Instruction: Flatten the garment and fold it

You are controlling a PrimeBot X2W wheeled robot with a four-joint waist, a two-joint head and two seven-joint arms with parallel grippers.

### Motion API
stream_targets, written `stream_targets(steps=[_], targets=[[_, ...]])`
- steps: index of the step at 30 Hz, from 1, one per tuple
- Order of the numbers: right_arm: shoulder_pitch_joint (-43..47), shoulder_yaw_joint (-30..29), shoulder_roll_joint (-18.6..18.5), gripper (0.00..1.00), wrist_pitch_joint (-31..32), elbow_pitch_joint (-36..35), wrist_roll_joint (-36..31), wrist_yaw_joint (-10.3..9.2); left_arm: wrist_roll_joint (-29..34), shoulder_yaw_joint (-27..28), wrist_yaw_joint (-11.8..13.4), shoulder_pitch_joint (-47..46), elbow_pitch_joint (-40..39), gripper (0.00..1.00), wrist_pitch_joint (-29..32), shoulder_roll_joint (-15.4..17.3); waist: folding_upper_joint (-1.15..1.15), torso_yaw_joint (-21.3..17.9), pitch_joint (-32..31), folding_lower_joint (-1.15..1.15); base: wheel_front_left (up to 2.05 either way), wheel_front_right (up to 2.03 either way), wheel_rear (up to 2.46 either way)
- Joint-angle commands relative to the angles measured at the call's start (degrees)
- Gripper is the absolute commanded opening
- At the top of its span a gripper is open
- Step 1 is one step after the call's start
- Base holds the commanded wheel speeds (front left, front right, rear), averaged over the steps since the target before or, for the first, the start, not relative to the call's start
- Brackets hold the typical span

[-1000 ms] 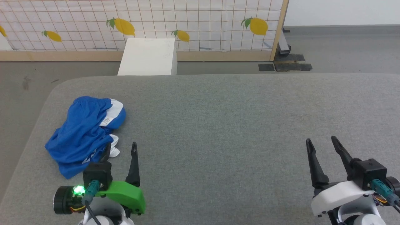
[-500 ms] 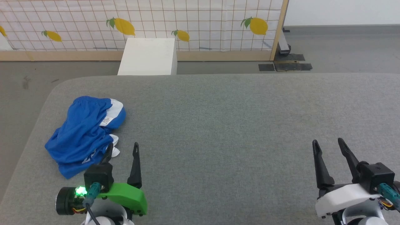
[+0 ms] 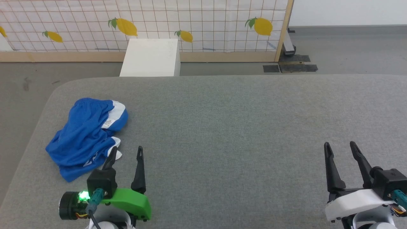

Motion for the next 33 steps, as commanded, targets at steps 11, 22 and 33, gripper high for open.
stream_targets(steps=[11, 22, 33], targets=[[1.6, -1.0, 0.1, 1.0, -1.9, 0.6, 1.5, -0.04, -1.2, -0.6, -0.4, 1.4, 1.1, 1.0, -1.8, 0.0, 0.0, 0.1, -0.1, 0.0, 0.0, 0.0, 0.0], [2.1, -1.8, 0.1, 1.0, -3.4, 1.4, 2.3, -0.05, -1.9, -1.0, -0.3, 1.6, 2.3, 1.0, -3.3, 0.0, 0.0, 0.1, -0.2, 0.0, 0.0, 0.0, 0.0], [2.6, -2.5, 0.1, 1.0, -4.7, 2.0, 3.1, -0.06, -2.4, -1.5, -0.3, 1.7, 3.3, 1.0, -4.6, -0.1, 0.0, 0.4, -0.5, 0.0, 0.0, 0.0, 0.0]])
